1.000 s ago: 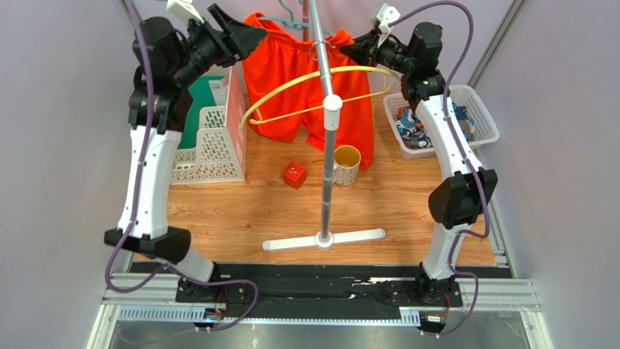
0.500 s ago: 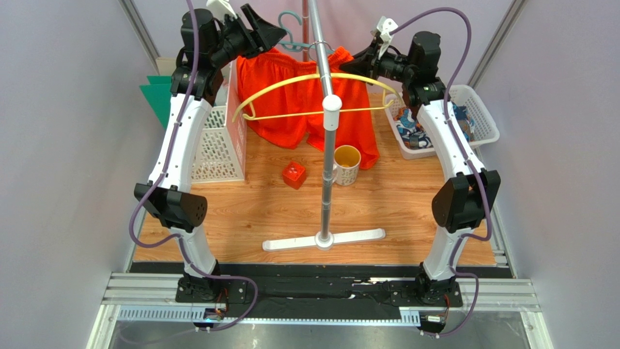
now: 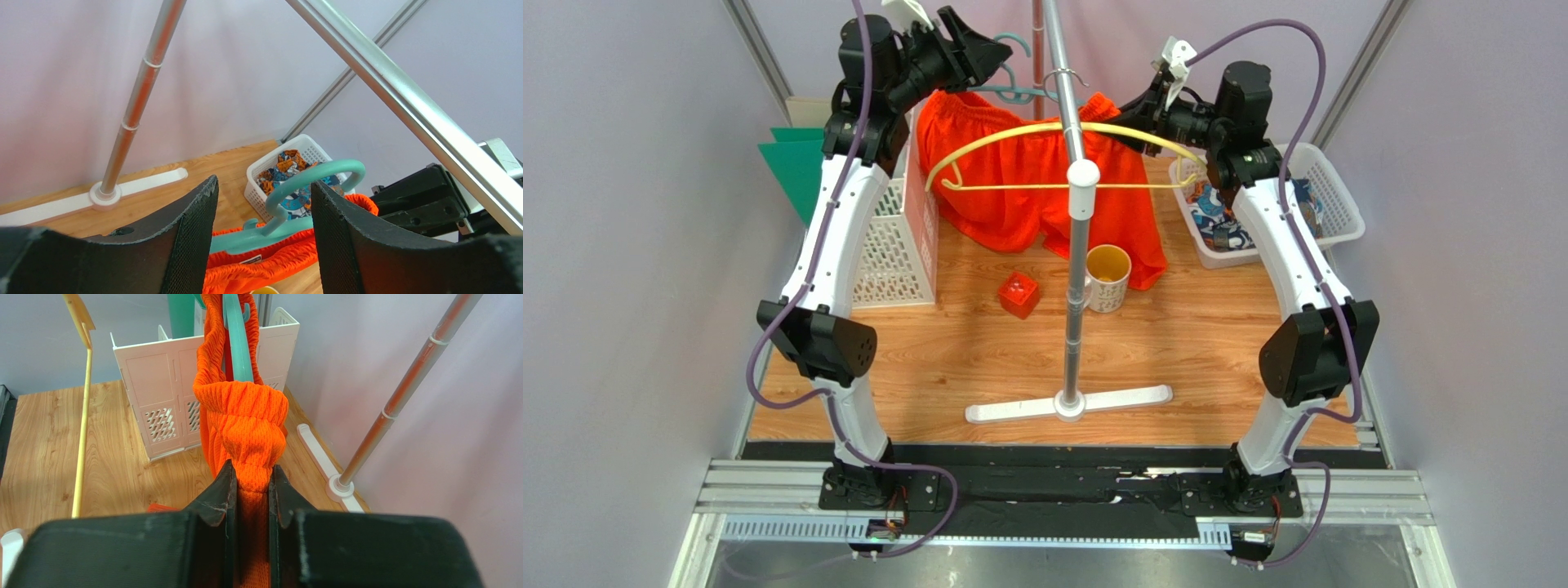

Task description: Remove the shorts from the hanger

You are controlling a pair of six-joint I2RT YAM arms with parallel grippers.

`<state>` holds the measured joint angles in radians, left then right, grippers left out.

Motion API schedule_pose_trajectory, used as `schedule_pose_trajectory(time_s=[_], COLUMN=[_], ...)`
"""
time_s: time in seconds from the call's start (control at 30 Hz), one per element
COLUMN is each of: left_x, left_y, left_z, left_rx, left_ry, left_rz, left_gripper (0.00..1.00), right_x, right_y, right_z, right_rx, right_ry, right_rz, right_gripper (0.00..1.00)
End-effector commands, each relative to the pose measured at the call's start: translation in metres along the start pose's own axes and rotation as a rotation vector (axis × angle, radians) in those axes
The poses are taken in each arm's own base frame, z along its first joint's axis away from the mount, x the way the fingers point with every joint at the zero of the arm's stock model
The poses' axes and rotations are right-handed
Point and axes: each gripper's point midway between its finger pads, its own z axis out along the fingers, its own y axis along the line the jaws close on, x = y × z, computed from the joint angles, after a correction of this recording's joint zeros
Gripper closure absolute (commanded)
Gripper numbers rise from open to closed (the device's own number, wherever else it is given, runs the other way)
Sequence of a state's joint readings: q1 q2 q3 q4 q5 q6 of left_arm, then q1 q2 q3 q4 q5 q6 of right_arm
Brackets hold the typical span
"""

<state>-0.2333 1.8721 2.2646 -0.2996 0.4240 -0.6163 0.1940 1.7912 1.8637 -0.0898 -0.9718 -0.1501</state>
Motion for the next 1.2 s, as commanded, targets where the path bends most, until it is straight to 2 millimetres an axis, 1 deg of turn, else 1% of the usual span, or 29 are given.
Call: schedule_pose_trajectory(time_s=[0.0,0.13,0.23,0.27,0.3,0.33,0.37,0.4,0.43,0.47,0.5,0.53,0.57,0.6,0.63,0.67,0.7,0.73,0.77,0.8,0.83,0.87,0.9,0.93,0.97,1.03,1.1,1.13,1.17], left_x=[0.003,0.011,0.01,0.009,0.008,0.007,0.007,0.007,0.007,0.004,0.007,0.007,0.007,0.014,0.011,0.016,0.017,0.015,0.015,0.021,0.016,0.019,0.019,0.019,0.02,0.021,0.025,0.024,0.029], left_y=[-0.019,-0.014,-0.014,-0.015,-0.016,-0.015,-0.016,-0.015,-0.017,-0.019,-0.015,-0.015,-0.016,-0.013,-0.016,-0.013,-0.013,-0.015,-0.016,-0.016,-0.019,-0.018,-0.017,-0.018,-0.018,-0.018,-0.016,-0.016,-0.01], left_z=[0.014,0.018,0.018,0.017,0.016,0.015,0.015,0.014,0.013,0.013,0.012,0.013,0.012,0.013,0.014,0.016,0.017,0.019,0.019,0.021,0.021,0.023,0.024,0.025,0.025,0.025,0.024,0.022,0.022], left_rx=[0.074,0.034,0.034,0.036,0.036,0.029,0.027,0.023,0.025,0.033,0.02,0.019,0.021,0.026,0.044,0.042,0.049,0.065,0.074,0.079,0.103,0.105,0.108,0.113,0.116,0.121,0.108,0.104,0.084], left_ry=[-0.011,-0.002,-0.019,-0.024,-0.026,-0.029,-0.031,-0.034,-0.036,-0.051,-0.051,-0.054,-0.057,-0.045,-0.059,-0.054,-0.057,-0.069,-0.073,-0.057,-0.076,-0.071,-0.07,-0.071,-0.07,-0.066,-0.052,-0.051,-0.042], left_rz=[-0.008,-0.051,-0.072,-0.076,-0.08,-0.088,-0.097,-0.104,-0.125,-0.13,-0.142,-0.165,-0.173,-0.184,-0.195,-0.209,-0.22,-0.244,-0.256,-0.28,-0.278,-0.288,-0.299,-0.301,-0.301,-0.281,-0.247,-0.236,-0.232], left_gripper=[0.39,0.46,0.61,0.71,0.82,0.94,0.96,0.97,0.99,1.0,1.0,1.0,1.0,1.0,1.0,1.0,1.0,1.0,1.0,1.0,1.0,1.0,1.0,1.0,1.0,1.0,1.0,1.0,1.0], right_x=[-0.05,-0.045,-0.042,-0.035,-0.035,-0.033,-0.033,-0.033,-0.032,-0.032,-0.025,-0.023,-0.028,-0.017,-0.013,-0.021,-0.019,-0.005,-0.002,0.004,0.01,0.03,0.039,0.041,0.054,0.06,0.067,0.064,0.07], right_y=[0.021,0.026,0.028,0.027,0.025,0.018,0.013,0.006,0.002,0.0,-0.006,-0.008,-0.006,-0.011,-0.012,-0.016,-0.019,-0.021,-0.024,-0.037,-0.042,-0.045,-0.045,-0.045,-0.04,-0.034,-0.028,-0.034,-0.028], right_z=[-0.013,-0.014,-0.016,-0.016,-0.016,-0.016,-0.017,-0.018,-0.019,-0.02,-0.023,-0.024,-0.028,-0.031,-0.034,-0.043,-0.048,-0.052,-0.056,-0.068,-0.075,-0.085,-0.086,-0.09,-0.09,-0.085,-0.083,-0.081,-0.079], right_rx=[-0.014,-0.038,-0.028,-0.018,-0.004,0.043,0.07,0.131,0.164,0.194,0.245,0.273,0.3,0.349,0.378,0.457,0.492,0.533,0.57,0.682,0.758,0.83,0.838,0.85,0.861,0.844,0.855,0.865,0.879], right_ry=[-0.073,-0.069,-0.062,-0.052,-0.05,-0.045,-0.043,-0.047,-0.049,-0.053,-0.048,-0.047,-0.057,-0.047,-0.051,-0.081,-0.091,-0.075,-0.082,-0.088,-0.104,-0.054,-0.034,-0.028,0.003,0.018,0.026,0.02,0.042], right_rz=[-0.113,-0.1,-0.1,-0.087,-0.071,-0.049,-0.025,0.039,0.072,0.109,0.162,0.183,0.195,0.226,0.255,0.254,0.266,0.291,0.317,0.363,0.488,0.587,0.646,0.694,0.78,0.846,0.969,1.005,1.099], right_gripper=[1.0,1.0,1.0,1.0,1.0,0.97,0.88,0.75,0.53,0.41,0.25,0.0,0.0,0.0,0.0,0.0,0.0,0.0,0.0,0.0,0.0,0.0,0.0,0.0,0.0,0.0,0.0,0.0,0.0])
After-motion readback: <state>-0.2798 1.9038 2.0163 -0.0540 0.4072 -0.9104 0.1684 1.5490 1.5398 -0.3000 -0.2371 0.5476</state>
